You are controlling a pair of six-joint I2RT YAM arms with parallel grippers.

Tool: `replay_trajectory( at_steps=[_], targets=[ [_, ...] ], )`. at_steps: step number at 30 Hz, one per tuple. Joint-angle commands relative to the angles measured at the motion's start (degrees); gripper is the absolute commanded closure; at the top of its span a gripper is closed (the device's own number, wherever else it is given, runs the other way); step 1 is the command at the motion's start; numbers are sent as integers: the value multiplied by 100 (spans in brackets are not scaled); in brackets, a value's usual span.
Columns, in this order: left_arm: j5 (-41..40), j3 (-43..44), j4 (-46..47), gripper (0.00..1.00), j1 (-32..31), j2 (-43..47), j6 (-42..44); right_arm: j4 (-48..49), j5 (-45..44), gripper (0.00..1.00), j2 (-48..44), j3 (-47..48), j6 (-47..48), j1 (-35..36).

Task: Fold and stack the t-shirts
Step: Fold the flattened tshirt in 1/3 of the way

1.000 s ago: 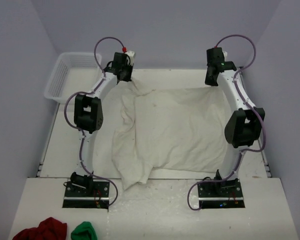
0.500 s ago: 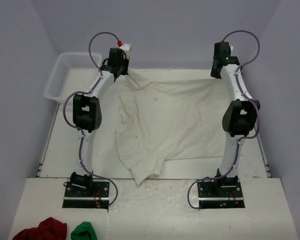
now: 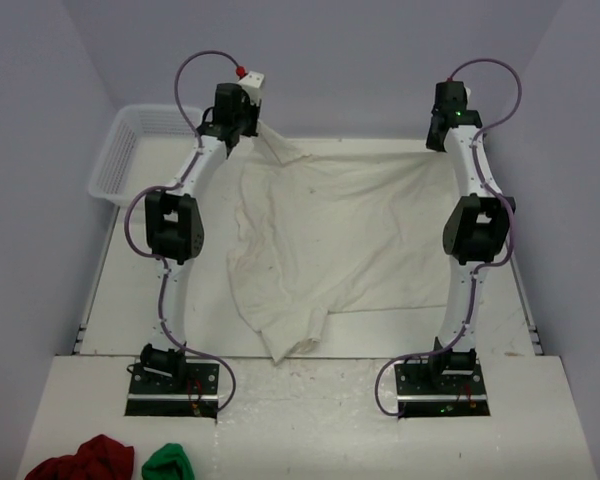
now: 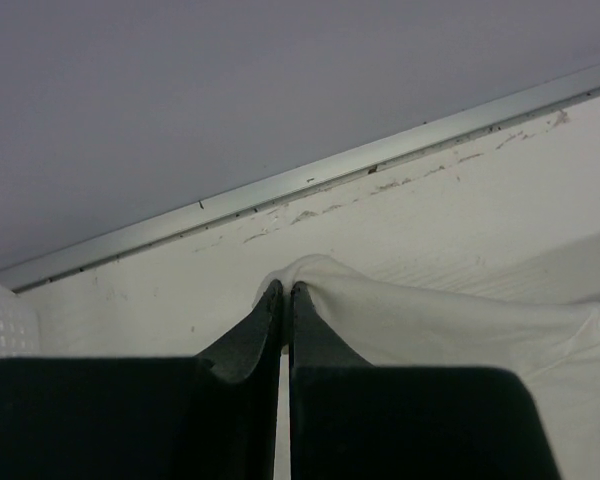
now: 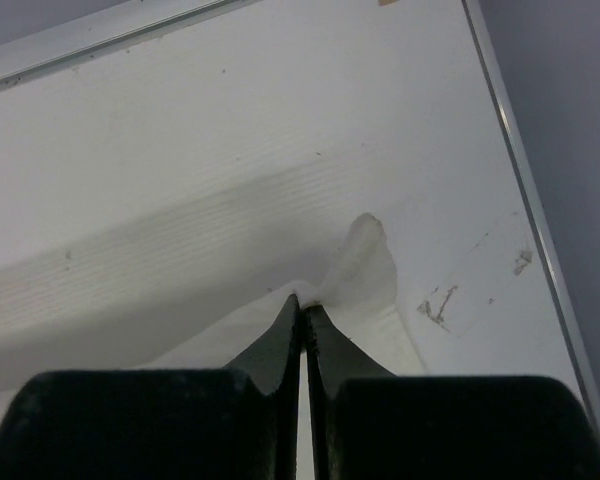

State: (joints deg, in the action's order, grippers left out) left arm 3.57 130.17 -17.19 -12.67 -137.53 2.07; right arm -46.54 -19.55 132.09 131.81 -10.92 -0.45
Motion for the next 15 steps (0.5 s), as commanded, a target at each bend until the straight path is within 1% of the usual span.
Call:
replay_trajectory(
  at_steps=[1, 6, 8, 15],
  targets=[
    [346, 263, 260, 100, -148, 7, 321, 49, 47, 100, 53, 362, 151, -263],
    [434, 264, 5, 100, -333, -28, 312, -65, 294, 100, 255, 460, 222, -342],
    [346, -43, -21, 100, -438, 130, 277, -135, 364, 100, 299, 434, 187, -342],
    [-251, -1185, -57, 100, -921, 877, 67, -206, 610, 100, 98, -198, -24, -342]
  ],
)
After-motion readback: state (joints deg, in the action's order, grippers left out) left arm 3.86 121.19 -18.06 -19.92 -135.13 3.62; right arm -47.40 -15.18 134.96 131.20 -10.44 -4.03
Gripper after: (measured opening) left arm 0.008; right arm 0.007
